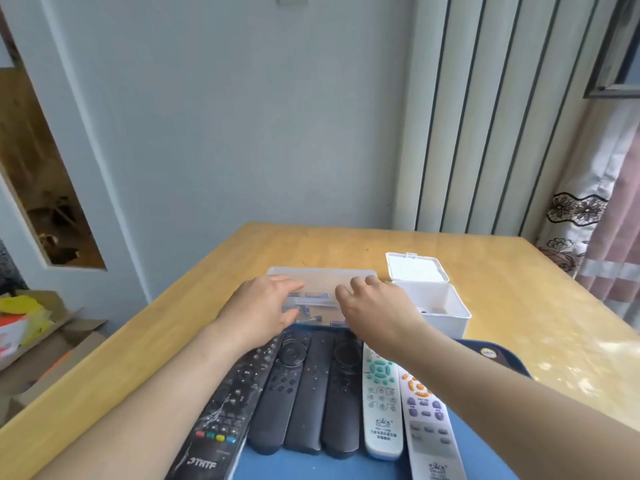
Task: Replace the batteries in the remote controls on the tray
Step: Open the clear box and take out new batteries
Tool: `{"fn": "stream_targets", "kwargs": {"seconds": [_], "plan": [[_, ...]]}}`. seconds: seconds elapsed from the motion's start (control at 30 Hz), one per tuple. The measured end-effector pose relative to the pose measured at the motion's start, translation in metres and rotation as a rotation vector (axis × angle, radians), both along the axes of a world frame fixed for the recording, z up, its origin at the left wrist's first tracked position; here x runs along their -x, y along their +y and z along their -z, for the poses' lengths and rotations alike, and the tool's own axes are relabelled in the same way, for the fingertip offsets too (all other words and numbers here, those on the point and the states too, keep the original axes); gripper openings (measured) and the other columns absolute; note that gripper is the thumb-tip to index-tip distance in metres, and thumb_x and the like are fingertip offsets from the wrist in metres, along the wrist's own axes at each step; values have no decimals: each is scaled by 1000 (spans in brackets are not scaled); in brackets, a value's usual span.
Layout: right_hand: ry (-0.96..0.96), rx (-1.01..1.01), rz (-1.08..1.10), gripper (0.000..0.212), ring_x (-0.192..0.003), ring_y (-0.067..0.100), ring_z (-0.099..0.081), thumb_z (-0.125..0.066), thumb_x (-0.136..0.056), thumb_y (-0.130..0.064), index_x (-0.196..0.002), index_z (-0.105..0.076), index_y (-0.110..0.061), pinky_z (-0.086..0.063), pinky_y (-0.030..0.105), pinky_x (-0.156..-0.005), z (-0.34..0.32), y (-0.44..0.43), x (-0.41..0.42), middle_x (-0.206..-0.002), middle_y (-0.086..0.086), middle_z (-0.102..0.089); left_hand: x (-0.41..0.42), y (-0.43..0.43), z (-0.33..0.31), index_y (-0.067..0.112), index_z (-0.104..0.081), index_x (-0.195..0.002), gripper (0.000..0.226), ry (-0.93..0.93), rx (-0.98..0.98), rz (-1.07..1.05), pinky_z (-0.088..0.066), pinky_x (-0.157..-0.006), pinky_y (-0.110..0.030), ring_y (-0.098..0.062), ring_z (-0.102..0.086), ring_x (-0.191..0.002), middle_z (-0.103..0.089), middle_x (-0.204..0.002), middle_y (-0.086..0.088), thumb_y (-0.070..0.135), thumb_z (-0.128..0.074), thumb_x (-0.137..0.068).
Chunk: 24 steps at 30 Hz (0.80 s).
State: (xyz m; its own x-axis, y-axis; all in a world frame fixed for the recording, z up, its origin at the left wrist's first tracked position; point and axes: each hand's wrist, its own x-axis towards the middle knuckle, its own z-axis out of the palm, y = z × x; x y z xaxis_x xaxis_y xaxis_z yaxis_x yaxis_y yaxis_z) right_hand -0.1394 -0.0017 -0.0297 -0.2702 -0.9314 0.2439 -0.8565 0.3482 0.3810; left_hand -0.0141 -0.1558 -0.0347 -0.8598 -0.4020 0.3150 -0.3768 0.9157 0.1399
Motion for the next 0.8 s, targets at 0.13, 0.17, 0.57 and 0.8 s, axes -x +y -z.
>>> {"fn": "stream_targets", "kwargs": {"seconds": [0.13, 0.17, 0.57, 0.8], "plan": [[85, -7, -57, 33, -31, 16, -45, -62, -30, 4, -50, -45, -15, -17, 15, -41, -4, -5, -10, -41, 2, -44, 2, 5, -5, 21, -62, -108, 27, -79, 122, -21, -52, -74, -36, -26, -61, -87, -67, -96, 2, 30, -60, -82], [122, 37, -103, 31, -25, 13, -37, -55, -28, 5, -45, -41, -16, -15, 12, -41, 0, -6, -6, -35, 1, -33, 4, 6, -8, 22, -61, -106, 26, -107, 147, -26, -52, -70, -36, -26, -59, -81, -64, -89, 1, 29, -59, -81], [-60, -105, -71, 14, -70, 28, -48, -55, -85, -15, -98, -54, -11, -35, 28, -47, -34, -8, 4, -67, 1, -43, 10, 0, -41, 30, -57, -132, 52, -222, 116, -4, -46, -87, -27, -24, -60, -109, -69, -113, -1, 35, -62, -81], [-598, 395, 65, 88, -111, 25, -53, -76, -78, -40, -149, -28, -22, -45, 31, -94, -24, 11, 36, -136, 8, -41, 18, -22, -65, 34, -68, -114, 34, -102, -130, -43, -44, -87, -21, -13, -59, -99, -68, -113, 7, 34, -61, -81]]}}
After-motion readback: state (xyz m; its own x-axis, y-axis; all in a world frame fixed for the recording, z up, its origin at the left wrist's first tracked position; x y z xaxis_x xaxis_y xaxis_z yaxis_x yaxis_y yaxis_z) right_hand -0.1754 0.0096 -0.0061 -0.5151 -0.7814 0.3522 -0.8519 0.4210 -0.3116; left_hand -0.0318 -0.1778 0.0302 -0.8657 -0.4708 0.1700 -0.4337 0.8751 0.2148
